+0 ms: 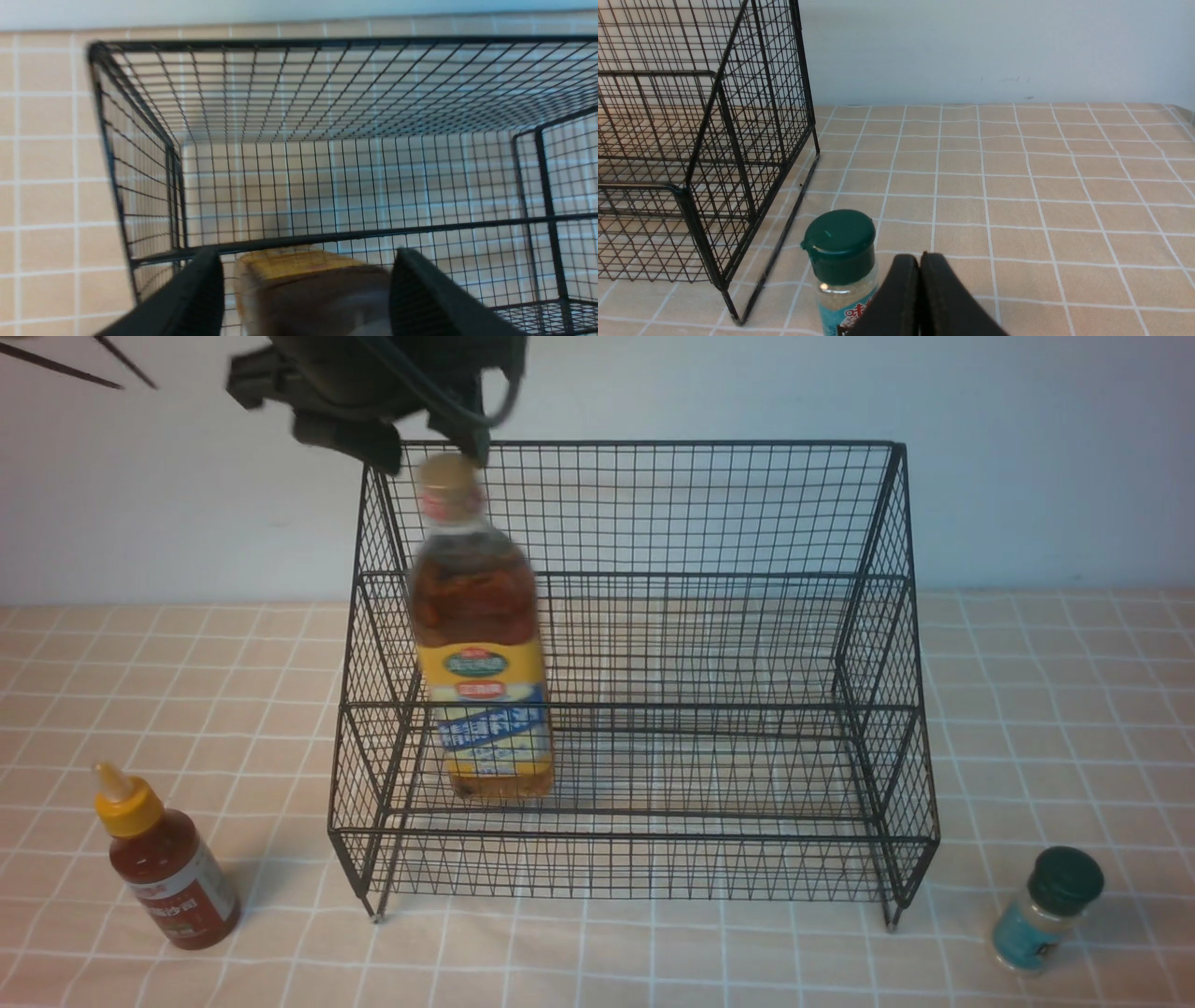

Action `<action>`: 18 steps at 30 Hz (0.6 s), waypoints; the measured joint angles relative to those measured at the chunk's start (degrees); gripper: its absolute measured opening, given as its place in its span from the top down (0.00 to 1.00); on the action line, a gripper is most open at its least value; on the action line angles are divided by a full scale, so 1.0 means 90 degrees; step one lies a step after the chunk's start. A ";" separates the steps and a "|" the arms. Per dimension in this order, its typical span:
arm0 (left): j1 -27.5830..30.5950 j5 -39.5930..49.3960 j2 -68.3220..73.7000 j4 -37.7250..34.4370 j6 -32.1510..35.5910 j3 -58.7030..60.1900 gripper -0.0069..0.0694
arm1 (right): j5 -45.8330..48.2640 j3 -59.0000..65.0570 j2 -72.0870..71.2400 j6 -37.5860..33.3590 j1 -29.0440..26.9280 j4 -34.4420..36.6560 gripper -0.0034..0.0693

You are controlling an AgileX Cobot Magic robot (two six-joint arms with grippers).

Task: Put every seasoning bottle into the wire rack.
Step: Use the left arm to put the condiment bottle back on the shelf, then use the left arm to grab the condiment bottle closest to it

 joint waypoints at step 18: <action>0.0007 0.0010 -0.3158 0.1747 0.0498 0.1652 0.91 | 0.0000 0.0000 0.0000 0.0000 0.0000 0.0000 0.97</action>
